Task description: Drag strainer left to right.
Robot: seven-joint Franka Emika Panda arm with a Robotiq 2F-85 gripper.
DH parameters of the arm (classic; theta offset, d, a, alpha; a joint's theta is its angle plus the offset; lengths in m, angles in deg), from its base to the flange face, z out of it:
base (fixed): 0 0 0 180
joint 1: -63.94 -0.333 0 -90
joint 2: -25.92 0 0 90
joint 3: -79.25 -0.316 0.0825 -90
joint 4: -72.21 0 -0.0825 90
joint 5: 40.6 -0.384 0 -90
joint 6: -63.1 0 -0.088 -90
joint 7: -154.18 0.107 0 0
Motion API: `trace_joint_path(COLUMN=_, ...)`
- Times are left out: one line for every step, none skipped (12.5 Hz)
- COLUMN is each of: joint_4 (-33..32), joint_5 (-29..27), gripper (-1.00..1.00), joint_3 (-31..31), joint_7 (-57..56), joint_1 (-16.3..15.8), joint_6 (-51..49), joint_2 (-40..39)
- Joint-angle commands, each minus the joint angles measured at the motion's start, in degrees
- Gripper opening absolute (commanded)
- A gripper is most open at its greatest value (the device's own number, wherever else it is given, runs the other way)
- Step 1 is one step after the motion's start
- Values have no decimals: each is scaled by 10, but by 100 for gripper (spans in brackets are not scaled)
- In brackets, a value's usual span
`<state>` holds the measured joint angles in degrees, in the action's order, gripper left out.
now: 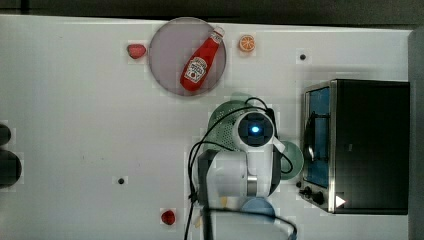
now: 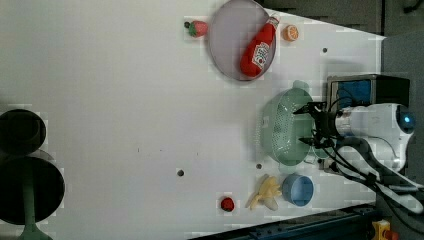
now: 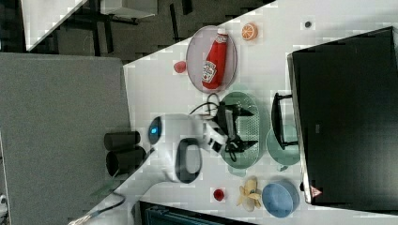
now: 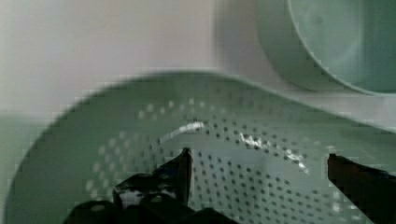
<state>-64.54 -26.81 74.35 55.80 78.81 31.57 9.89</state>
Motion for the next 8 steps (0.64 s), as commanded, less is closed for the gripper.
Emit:
trace_joint_path(joint_4=66, joint_5=-7, gripper=100, joint_3=-31, joint_7=-148, joint_1=-15, joint_6=-88, joint_2=120)
trace_joint_path(joint_4=94, joint_5=-8, gripper=100, joint_3=-38, joint_7=-168, joint_1=-15, joint_6=-147, joint_2=146)
trace_joint_path(joint_4=126, joint_5=-13, gripper=100, joint_3=-44, joint_7=-175, joint_1=-15, joint_6=-217, joint_2=167)
trace_joint_path(joint_4=160, joint_5=-24, gripper=100, joint_3=-49, joint_7=-176, joint_1=-16, joint_6=-287, joint_2=183)
trace_joint_path(joint_4=195, joint_5=-43, gripper=100, joint_3=-51, joint_7=-183, joint_1=-16, joint_6=-355, joint_2=195)
trace_joint_path(joint_4=228, joint_5=-72, gripper=100, joint_3=-53, joint_7=-206, joint_1=-16, joint_6=-415, joint_2=206)
trace_joint_path(joint_4=256, joint_5=-105, gripper=100, joint_3=-51, joint_7=-235, joint_1=-16, joint_6=-464, joint_2=216)
trace_joint_path(joint_4=281, joint_5=-125, gripper=100, joint_3=-48, joint_7=-262, joint_1=-15, joint_6=-496, joint_2=225)
